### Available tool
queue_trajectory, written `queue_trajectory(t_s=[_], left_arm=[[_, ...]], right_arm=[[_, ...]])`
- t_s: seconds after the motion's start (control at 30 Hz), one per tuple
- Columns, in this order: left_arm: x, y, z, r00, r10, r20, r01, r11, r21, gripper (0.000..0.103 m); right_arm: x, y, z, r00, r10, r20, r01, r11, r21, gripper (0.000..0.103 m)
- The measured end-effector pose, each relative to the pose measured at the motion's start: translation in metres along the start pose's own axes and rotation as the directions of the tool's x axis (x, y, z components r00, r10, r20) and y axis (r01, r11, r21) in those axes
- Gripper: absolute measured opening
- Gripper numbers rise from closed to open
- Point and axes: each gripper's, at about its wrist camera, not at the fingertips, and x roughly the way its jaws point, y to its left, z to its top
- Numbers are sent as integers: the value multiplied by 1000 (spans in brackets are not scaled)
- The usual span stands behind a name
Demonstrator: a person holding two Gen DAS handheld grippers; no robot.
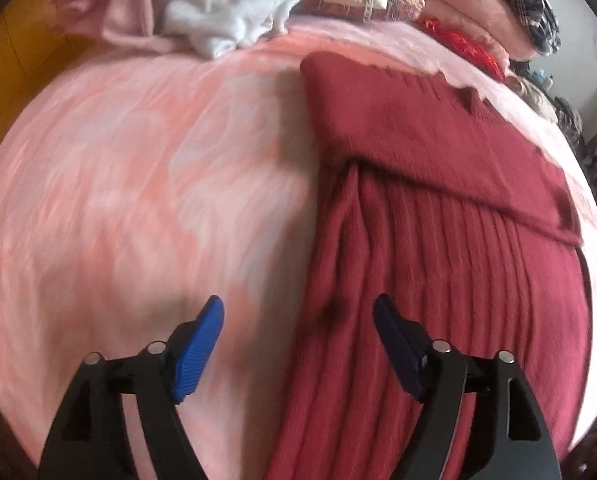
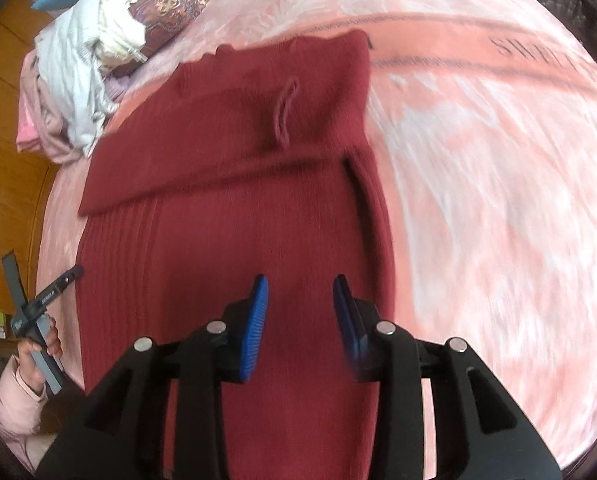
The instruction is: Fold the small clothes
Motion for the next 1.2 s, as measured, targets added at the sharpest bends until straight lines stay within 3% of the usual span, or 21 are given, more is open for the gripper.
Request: queue_trajectory(t_s=[0.2,0.4,0.47,0.57,0.63,0.87,1.2], left_arm=[[-45,2,-49,997,37,-63,-34,999,40,87],[-72,11,-95,999,-21,-41,22,999,35,89],[-70,15,-107,997,-53,-56,54,999,8,89],[-67,19,-124,992,-92,-83,90,996,-29,89],[-66,23,-133,995,-74,-63,72,997,-31,89],[-57,26,-134,994,-79,-79,79,997,-10,89],[-36,20,-148,987,-86,-138,94,994,51,90]], right_arm=[[-40,10,-80,1000,8,-22,-9,999,-37,37],[-55,4,-137,1000,4,-24,-5,999,-48,39],[-48,-2,-151,999,27,-34,-27,1000,1,43],[-39,-13,-165,997,59,-42,-56,997,61,44],[-34,-18,-175,997,55,-52,-51,996,77,47],[-27,-42,-189,996,56,-65,-45,985,167,55],[-2,-41,-191,990,36,-137,-14,987,160,55]])
